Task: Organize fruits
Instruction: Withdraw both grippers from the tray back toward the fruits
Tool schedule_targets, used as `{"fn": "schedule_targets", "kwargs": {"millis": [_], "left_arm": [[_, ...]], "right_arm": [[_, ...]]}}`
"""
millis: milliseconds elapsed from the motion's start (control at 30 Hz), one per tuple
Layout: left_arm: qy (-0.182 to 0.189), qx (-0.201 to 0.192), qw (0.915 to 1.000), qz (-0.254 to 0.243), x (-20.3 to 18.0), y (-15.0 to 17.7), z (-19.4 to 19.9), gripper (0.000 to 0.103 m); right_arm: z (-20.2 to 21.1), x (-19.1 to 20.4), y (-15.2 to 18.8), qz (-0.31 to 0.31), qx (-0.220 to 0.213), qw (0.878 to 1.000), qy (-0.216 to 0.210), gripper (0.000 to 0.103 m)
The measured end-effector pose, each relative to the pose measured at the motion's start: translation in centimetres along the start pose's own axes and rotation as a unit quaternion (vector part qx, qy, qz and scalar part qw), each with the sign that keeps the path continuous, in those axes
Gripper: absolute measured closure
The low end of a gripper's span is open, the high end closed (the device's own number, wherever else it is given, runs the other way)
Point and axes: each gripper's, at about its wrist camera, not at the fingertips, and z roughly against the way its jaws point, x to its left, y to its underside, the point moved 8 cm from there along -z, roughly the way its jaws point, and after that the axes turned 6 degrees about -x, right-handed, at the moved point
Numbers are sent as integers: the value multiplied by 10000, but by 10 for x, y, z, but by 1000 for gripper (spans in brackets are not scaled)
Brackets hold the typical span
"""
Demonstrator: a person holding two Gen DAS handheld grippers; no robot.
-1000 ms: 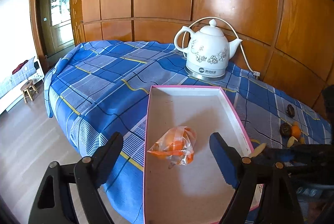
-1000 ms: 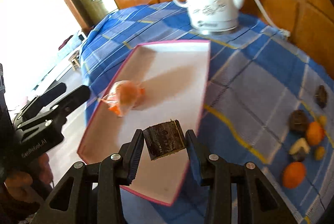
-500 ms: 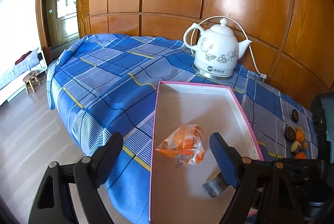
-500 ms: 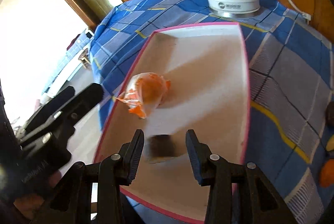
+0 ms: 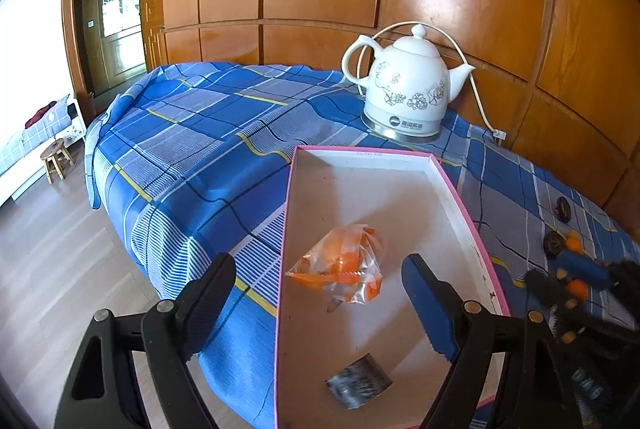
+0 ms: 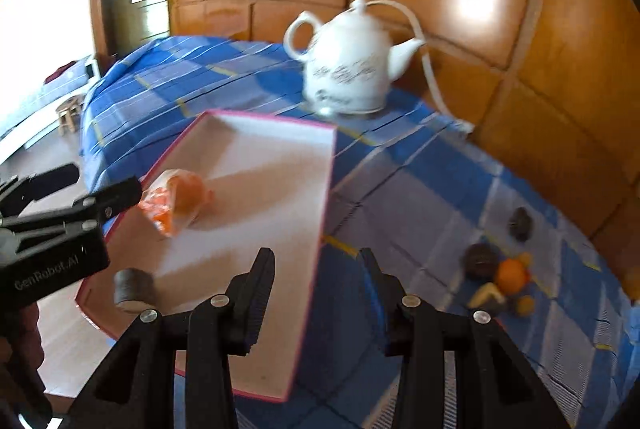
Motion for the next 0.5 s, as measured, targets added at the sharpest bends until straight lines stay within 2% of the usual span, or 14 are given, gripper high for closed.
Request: {"fn": "schedule_targets", "kwargs": {"millis": [200, 500], "left_arm": [[66, 26, 9999, -72, -7, 3, 0, 18], [106, 13, 9999, -76, -8, 3, 2, 18]], "right_arm": [[19, -14, -11, -84, -290, 9991, 301, 60], [26, -17, -14, -131, -388, 9984, 388, 60]]}}
